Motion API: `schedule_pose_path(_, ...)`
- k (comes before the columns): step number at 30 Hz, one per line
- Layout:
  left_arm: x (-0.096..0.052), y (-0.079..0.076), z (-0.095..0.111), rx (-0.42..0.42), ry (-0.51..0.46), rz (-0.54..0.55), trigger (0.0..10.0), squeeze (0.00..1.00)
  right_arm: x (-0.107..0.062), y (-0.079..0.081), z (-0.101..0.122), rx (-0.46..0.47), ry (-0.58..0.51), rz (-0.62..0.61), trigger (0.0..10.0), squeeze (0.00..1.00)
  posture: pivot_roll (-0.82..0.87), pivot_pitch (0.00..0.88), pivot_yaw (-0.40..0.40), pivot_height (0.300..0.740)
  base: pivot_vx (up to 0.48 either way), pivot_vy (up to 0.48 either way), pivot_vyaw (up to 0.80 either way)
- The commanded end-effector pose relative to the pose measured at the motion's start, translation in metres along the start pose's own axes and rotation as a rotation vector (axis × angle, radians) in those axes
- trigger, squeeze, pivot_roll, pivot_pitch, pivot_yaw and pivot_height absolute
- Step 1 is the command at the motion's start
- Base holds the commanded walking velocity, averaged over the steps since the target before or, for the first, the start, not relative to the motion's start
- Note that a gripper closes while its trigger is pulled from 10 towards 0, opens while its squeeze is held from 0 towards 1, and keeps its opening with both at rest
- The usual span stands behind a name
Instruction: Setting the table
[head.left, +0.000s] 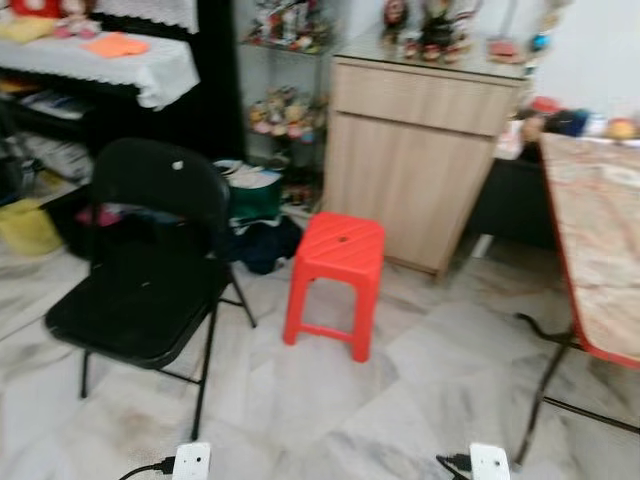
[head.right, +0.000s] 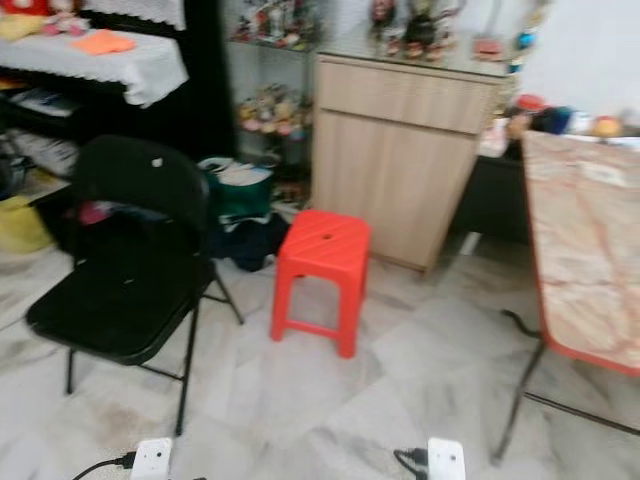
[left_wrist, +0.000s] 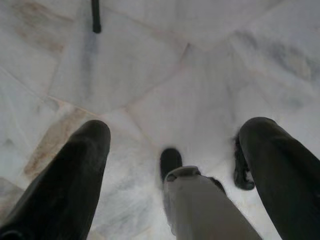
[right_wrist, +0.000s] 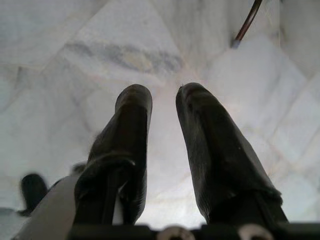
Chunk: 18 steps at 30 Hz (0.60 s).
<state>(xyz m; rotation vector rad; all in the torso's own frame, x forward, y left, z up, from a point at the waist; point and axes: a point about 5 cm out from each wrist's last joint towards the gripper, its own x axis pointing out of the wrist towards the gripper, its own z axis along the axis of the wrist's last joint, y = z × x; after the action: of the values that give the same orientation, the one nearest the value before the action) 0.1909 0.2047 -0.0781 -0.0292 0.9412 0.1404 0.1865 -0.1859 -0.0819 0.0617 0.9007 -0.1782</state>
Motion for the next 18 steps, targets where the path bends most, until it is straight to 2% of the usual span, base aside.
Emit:
schedule_pose_path(1, -0.0048, 0.0123, -0.019, -0.055, 0.024, -0.015, 10.0, 0.0, 0.0036, -0.0063, 0.0139, 0.018, 0.025, 0.088, 10.0, 0.0, 0.13, 0.031, -0.053, 0.74, 0.0, 0.0, -0.78)
schedule_pose_path(18, -0.0066, 0.0144, -0.0267, -0.048, 0.044, -0.018, 10.0, 0.0, 0.0029, -0.0089, 0.0105, 0.009, 0.033, 0.078, 10.0, 0.0, 0.11, 0.015, -0.046, 0.74, 0.0, 0.0, -0.78)
